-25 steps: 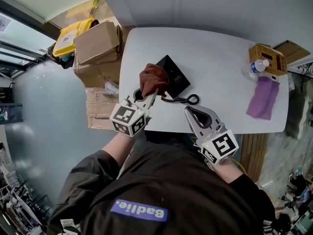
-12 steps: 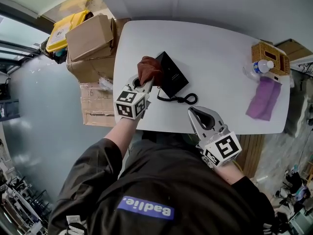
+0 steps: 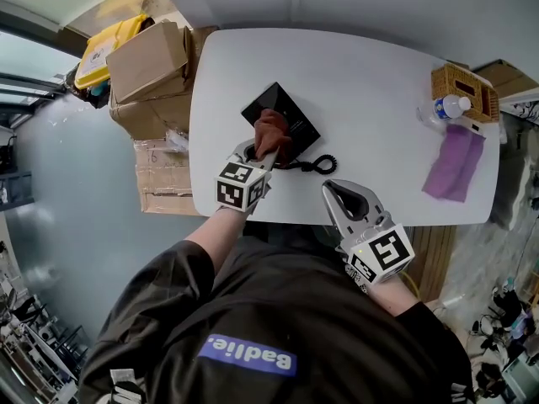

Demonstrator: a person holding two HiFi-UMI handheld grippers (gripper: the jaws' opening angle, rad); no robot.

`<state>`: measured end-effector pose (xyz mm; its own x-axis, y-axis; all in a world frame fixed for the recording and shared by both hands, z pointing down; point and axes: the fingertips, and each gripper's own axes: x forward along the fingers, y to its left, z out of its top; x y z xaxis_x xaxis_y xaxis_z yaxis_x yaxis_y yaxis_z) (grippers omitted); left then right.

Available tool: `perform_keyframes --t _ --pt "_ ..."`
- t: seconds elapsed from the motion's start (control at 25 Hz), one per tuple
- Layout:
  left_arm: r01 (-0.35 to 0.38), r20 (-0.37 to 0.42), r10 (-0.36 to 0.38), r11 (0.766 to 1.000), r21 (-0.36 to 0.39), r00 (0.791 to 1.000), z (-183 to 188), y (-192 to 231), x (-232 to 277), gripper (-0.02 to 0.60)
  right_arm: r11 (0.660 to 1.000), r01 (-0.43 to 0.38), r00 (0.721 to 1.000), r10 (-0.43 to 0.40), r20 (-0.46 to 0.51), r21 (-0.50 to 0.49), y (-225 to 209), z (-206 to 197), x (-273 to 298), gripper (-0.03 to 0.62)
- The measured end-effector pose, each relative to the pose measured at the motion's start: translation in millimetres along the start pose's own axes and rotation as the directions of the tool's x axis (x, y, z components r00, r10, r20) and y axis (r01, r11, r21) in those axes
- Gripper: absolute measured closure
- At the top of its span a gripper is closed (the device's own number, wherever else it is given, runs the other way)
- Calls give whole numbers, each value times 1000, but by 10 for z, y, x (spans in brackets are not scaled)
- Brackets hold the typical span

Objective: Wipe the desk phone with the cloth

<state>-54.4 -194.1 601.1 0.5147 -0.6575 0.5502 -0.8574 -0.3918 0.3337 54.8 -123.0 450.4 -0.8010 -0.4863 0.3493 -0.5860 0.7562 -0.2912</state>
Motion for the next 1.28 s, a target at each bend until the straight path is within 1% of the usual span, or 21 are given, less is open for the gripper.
perform_keyframes --t 0.24,0.4,0.48,0.56,0.76,0.88,1.0,1.08,1.28 --pt "65 -74 -65 998 -6 995 -302 -320 77 528 999 24 1000 -24 11 26 -32 -37 -89 559" --pt "93 -90 -92 996 6 992 -366 -450 70 528 999 29 999 -29 14 40 -23 -80 -136 559" --pt "95 -73 -93 995 12 993 -292 -453 43 528 999 23 1000 -24 18 41 0 -87 -139 559" --pt "81 -42 -80 997 17 996 -148 -385 -5 528 999 15 1000 -16 21 40 30 -77 -125 559" --pt "20 40 -21 999 29 999 283 -61 -76 528 999 4 1000 -5 25 36 41 -39 -95 559" --pt "-13 72 12 1000 17 997 492 125 -53 528 999 0 1000 -1 18 46 23 -61 -70 559" --pt "-38 77 37 999 9 996 614 237 12 528 999 -10 1000 10 10 49 37 -92 -45 559" --pt "-38 67 38 999 1 997 620 235 66 528 999 -14 1000 13 6 48 36 -97 -36 559" --pt "-4 11 4 1000 -11 1000 437 58 197 528 999 -10 1000 10 4 49 -23 -92 -36 559"
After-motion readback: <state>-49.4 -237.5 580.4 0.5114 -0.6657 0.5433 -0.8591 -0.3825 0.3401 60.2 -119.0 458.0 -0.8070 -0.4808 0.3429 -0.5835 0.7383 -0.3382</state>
